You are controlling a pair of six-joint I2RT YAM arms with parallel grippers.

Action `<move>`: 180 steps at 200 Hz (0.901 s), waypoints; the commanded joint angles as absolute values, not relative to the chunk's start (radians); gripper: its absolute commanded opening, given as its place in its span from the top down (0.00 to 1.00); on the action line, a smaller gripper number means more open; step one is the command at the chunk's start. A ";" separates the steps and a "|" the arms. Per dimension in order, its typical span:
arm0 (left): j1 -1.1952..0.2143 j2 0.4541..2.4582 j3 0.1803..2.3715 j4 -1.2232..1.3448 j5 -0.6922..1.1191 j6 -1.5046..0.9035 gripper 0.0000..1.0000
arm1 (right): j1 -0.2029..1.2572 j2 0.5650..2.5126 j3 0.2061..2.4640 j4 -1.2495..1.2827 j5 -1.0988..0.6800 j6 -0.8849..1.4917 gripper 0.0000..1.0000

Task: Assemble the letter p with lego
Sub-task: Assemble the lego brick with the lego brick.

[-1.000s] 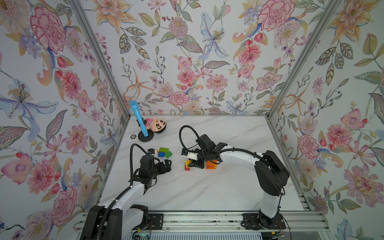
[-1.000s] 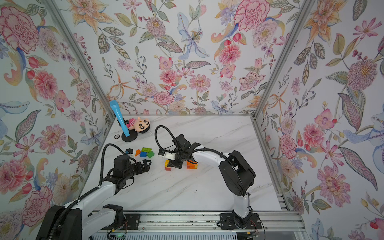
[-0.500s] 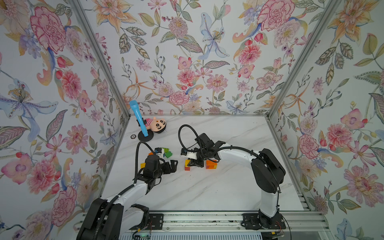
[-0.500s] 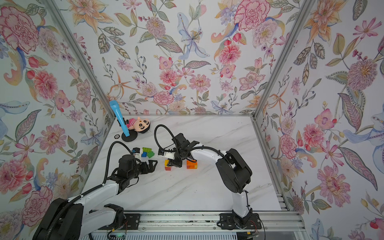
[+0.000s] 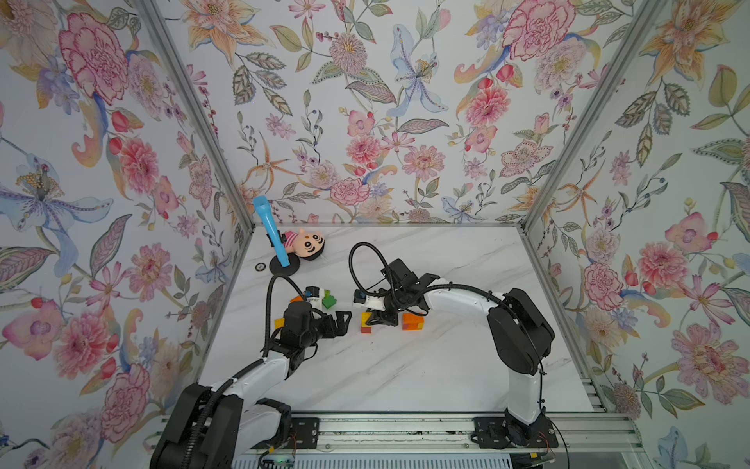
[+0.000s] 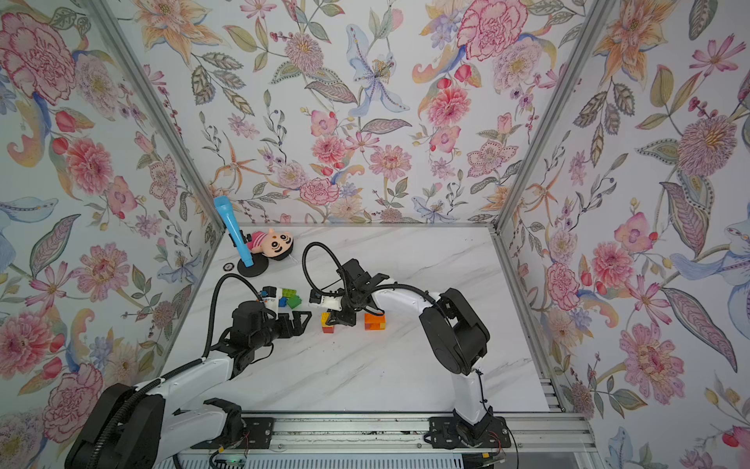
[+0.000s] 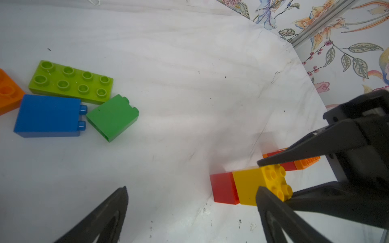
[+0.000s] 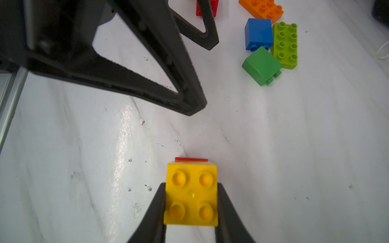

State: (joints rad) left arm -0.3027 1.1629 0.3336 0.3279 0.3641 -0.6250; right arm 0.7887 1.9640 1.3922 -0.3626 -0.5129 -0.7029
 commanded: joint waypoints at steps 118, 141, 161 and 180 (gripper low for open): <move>-0.399 1.219 0.331 0.462 0.405 -0.655 0.08 | 0.794 2.030 1.381 -0.368 -0.479 -0.650 0.86; -0.406 1.274 0.336 0.510 0.417 -0.680 0.13 | 0.794 2.036 1.381 -0.368 -0.479 -0.640 0.86; -0.412 1.327 0.343 0.543 0.420 -0.699 0.19 | 0.793 2.040 1.380 -0.366 -0.479 -0.638 0.87; -0.423 1.368 0.349 0.570 0.425 -0.712 0.24 | 0.796 2.046 1.379 -0.366 -0.472 -0.638 0.88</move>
State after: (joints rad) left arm -0.4053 1.3197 0.3344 0.5205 0.4145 -0.6857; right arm 0.7898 1.9881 1.3933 -0.3126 -0.5095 -0.6430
